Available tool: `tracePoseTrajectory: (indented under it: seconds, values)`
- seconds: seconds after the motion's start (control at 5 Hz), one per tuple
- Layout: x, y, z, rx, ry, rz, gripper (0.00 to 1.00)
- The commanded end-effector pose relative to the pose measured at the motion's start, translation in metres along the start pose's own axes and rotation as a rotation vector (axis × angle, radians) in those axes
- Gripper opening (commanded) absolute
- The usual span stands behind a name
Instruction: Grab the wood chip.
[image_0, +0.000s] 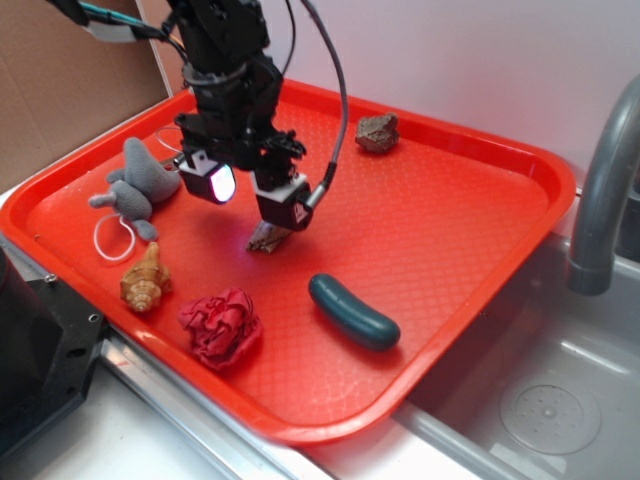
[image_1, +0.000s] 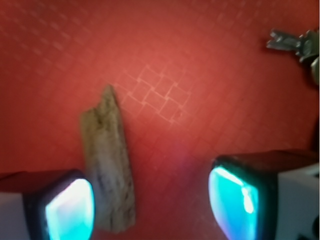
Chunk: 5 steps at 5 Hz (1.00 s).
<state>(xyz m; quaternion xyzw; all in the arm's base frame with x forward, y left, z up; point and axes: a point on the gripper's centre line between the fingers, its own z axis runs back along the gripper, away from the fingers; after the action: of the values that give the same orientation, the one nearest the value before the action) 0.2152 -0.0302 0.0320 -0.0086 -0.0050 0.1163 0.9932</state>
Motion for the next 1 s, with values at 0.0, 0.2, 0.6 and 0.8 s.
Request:
tracePoseTrajectory:
  seconds: [0.0,0.2,0.6,0.8]
  values:
    - [0.008,-0.019,-0.025,-0.043,0.065,-0.025,1.00]
    - [-0.004,-0.024,-0.037,-0.011,0.107,-0.034,0.00]
    - [-0.026,-0.011,-0.008,-0.018,0.069,-0.107,0.00]
    - [-0.027,0.002,0.038,0.010,-0.119,-0.127,0.00]
